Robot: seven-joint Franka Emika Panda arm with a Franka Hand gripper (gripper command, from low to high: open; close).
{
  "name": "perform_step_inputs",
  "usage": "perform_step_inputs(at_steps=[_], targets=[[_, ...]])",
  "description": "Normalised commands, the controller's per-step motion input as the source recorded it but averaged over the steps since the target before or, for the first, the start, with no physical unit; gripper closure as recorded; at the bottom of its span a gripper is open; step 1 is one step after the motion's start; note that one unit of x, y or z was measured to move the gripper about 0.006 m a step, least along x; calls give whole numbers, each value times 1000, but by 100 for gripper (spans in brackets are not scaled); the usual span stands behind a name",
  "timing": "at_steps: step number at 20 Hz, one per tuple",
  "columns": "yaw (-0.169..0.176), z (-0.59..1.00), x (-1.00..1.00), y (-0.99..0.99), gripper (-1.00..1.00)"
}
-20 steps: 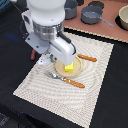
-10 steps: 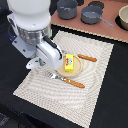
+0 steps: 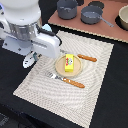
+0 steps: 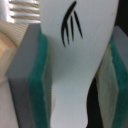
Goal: Interact with the objects in diverse but meaningful ways.
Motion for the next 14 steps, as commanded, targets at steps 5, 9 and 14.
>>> perform_step_inputs(at_steps=[5,9,14], targets=[[175,-234,-752,-2,100],[149,-327,-789,-43,100],[121,-341,-692,-185,100]])
